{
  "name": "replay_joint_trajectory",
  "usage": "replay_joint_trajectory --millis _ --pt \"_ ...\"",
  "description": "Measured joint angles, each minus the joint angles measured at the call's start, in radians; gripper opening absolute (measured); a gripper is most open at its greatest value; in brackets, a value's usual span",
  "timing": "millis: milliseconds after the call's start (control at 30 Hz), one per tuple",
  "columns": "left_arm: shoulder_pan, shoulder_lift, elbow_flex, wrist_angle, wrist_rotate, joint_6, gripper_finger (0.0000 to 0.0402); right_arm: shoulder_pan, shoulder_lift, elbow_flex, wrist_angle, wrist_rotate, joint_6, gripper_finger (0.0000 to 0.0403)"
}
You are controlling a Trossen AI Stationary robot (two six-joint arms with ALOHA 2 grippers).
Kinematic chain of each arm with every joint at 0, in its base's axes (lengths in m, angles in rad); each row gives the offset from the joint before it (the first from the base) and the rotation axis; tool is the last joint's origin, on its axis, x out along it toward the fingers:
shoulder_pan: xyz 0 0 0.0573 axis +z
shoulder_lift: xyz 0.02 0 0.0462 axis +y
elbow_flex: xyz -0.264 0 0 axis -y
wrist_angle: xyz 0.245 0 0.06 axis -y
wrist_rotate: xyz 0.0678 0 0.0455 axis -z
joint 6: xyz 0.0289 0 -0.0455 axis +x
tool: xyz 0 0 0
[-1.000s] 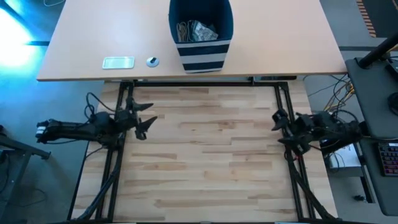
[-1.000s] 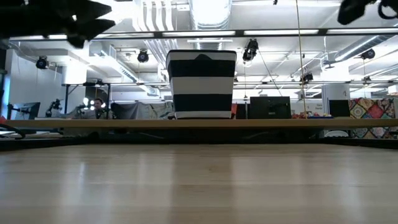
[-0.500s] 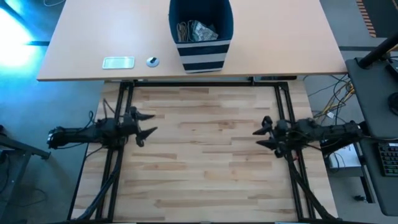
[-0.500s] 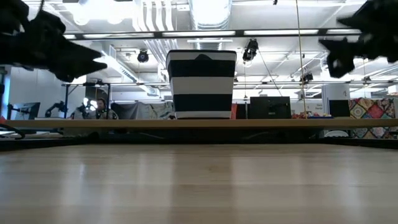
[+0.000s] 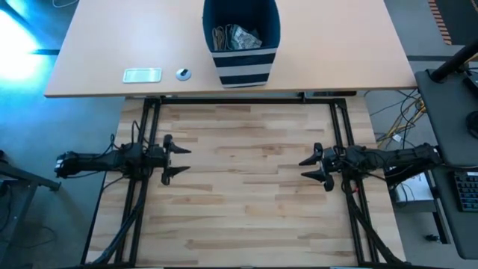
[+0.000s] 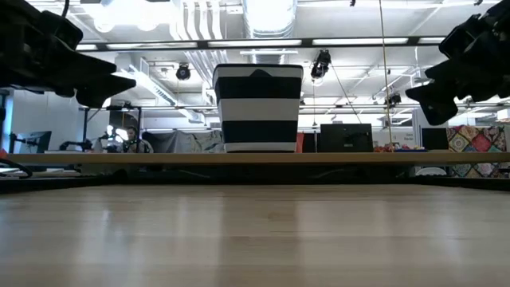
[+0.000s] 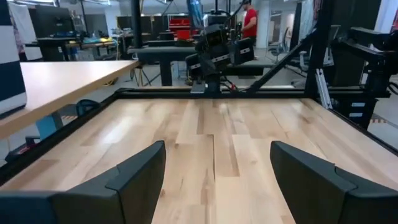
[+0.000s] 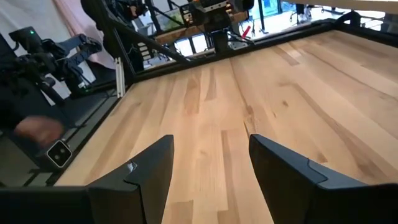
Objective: Fold Laundry from Bin
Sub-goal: Return to Home Position
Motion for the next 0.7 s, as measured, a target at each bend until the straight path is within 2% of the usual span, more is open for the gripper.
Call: replay_joint_trajectory --millis 700 --pt "0.0 0.071 -0.001 0.003 -0.003 0.002 0.0272 0.0 0.001 0.002 -0.004 0.0 0.0 0.0206"
